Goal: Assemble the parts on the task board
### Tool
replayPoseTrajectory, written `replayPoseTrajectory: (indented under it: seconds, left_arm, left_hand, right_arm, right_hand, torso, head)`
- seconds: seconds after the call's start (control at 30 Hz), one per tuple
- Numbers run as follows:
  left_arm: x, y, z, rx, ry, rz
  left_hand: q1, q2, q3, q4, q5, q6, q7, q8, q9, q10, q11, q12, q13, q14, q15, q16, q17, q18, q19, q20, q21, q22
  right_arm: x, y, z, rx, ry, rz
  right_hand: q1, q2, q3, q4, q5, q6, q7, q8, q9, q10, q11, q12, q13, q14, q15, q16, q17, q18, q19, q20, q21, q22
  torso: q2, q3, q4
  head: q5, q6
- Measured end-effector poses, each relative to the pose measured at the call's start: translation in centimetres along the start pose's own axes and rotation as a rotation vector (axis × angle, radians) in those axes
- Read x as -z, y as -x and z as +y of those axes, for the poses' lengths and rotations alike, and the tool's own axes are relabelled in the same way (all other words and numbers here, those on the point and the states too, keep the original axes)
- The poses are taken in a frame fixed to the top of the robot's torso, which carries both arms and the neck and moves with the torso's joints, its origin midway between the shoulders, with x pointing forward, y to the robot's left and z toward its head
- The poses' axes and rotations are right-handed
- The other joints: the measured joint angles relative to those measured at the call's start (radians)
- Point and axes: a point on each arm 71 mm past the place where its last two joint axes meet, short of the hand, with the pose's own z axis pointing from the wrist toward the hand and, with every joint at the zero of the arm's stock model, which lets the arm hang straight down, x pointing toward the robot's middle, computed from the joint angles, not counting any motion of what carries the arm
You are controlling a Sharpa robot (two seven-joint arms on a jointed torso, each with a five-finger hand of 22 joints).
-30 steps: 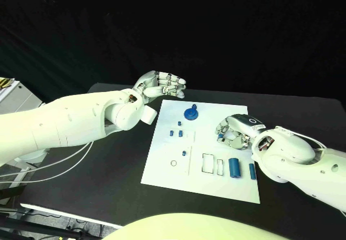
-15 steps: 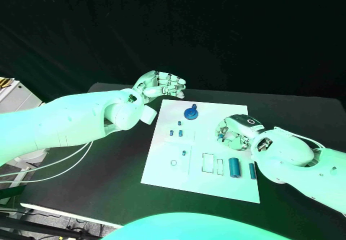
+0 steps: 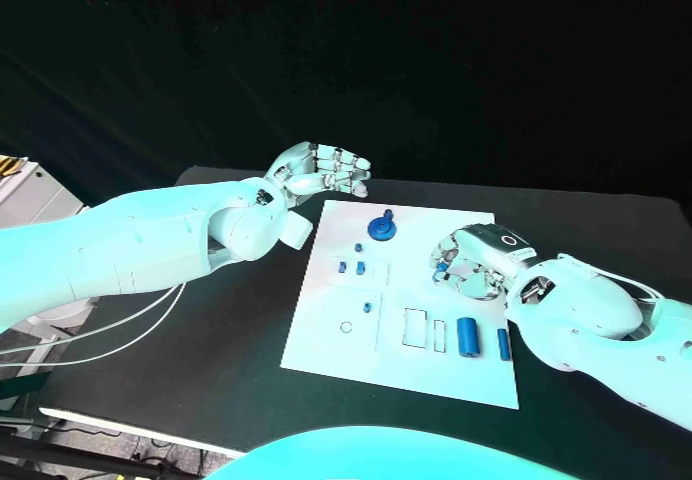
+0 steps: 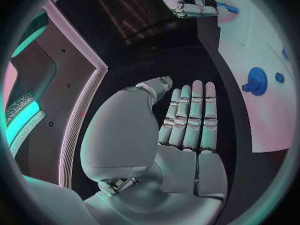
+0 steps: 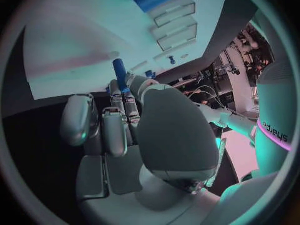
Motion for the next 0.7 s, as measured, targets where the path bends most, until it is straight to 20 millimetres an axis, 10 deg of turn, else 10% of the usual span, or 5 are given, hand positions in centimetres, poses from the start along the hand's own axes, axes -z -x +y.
replayPoseTrajectory:
  seconds: [0.3, 0.7]
  left_arm:
    - [-0.1, 0.1, 0.1, -0.002, 0.000, -0.004]
    - [-0.5, -0.2, 0.1, -0.001, -0.002, 0.001]
  left_hand:
    - [0.000, 0.000, 0.000, 0.000, 0.000, 0.000, 0.000, 0.000, 0.000, 0.000, 0.000, 0.000, 0.000, 0.000, 0.000, 0.000, 0.000, 0.000, 0.000, 0.000, 0.000, -0.001]
    - [0.000, 0.000, 0.000, 0.000, 0.000, 0.000, 0.000, 0.000, 0.000, 0.000, 0.000, 0.000, 0.000, 0.000, 0.000, 0.000, 0.000, 0.000, 0.000, 0.000, 0.000, -0.001]
  right_arm:
    - [0.4, 1.3, 2.4, -0.064, 0.062, -0.068]
    - [-0.5, -1.5, 10.6, -0.226, 0.241, -0.043]
  right_hand:
    - [-0.006, -0.004, 0.009, -0.009, -0.001, 0.000, 0.000, 0.000, 0.001, 0.000, 0.000, 0.000, 0.000, 0.000, 0.000, 0.000, 0.001, 0.000, 0.000, 0.000, 0.005, 0.000]
    - [-0.006, -0.004, 0.010, -0.010, 0.000, 0.000, 0.000, 0.000, 0.002, 0.000, 0.000, -0.004, 0.000, 0.000, 0.000, 0.000, -0.001, 0.000, 0.000, 0.000, 0.000, 0.000]
  torso:
    - [0.000, -0.0001, -0.0003]
    - [0.001, -0.0002, 0.0002]
  head:
    - [0.000, 0.004]
    - [0.005, 0.006]
